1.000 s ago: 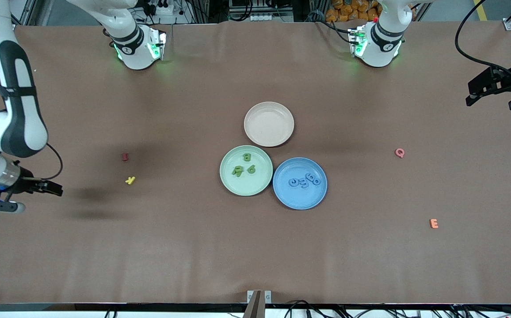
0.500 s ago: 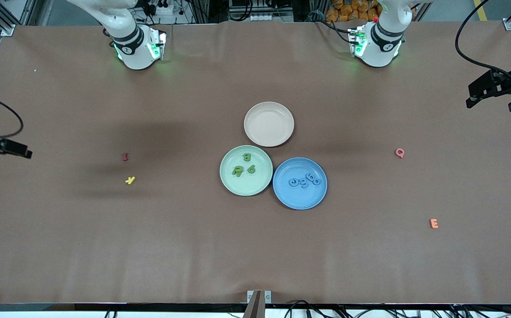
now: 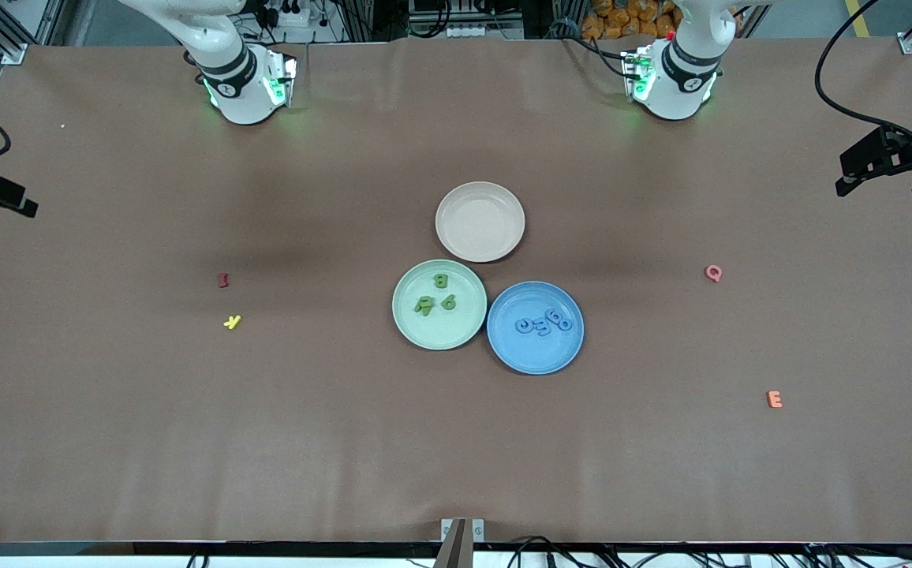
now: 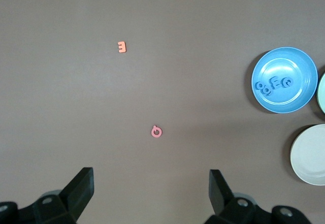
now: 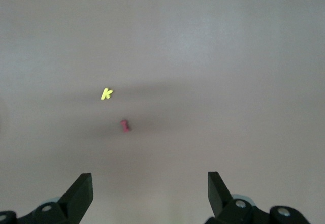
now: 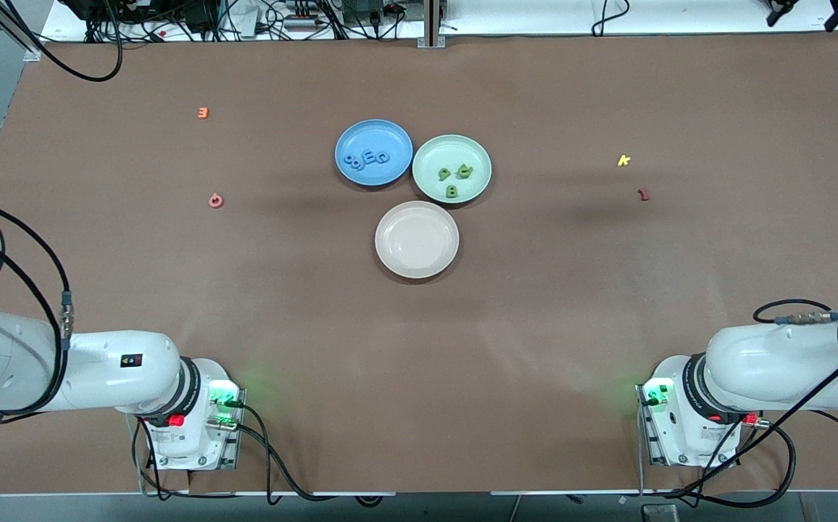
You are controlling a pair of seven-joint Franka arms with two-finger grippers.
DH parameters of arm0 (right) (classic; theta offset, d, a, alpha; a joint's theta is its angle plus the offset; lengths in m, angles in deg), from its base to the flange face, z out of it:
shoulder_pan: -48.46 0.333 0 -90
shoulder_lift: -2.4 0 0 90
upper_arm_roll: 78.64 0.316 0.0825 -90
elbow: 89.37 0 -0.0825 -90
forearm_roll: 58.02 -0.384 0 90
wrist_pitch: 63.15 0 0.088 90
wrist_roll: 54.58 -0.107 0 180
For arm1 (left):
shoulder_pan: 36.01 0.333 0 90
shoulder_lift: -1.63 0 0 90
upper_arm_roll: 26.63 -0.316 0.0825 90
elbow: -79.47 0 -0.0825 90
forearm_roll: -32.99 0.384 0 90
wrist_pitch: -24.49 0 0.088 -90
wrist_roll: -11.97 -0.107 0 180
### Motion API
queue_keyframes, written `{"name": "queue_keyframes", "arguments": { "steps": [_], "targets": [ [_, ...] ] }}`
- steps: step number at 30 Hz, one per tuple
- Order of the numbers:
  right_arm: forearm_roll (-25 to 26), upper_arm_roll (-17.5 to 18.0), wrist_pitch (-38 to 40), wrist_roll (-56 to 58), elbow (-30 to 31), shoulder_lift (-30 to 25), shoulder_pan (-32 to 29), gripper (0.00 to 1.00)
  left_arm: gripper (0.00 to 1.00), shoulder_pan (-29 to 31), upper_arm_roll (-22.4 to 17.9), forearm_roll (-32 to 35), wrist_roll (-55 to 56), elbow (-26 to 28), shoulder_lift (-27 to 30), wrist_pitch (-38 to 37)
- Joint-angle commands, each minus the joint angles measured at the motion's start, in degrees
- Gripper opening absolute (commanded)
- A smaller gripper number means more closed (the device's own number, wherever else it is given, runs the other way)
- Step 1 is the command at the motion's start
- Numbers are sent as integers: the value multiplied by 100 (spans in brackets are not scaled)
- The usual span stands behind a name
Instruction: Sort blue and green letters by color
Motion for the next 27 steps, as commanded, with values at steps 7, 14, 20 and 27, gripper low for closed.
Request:
{"name": "queue_keyframes", "arguments": {
  "steps": [7,14,20,27],
  "targets": [
    [-105,486,525,-606,42,-492,-1,100,100,-15,-6,-125,83,-170,-133,-127],
    [-96,600,174,-606,375,-527,-10,100,100,3,-6,-133,92,-170,-133,-127],
    [-96,600,-126,-614,622,-615,-10,100,100,3,-6,-133,83,-170,-133,-127],
    [-87,609,-117,-597,665,-659,-10,100,100,-6,-6,-133,83,-170,-133,-127]
  ]
}}
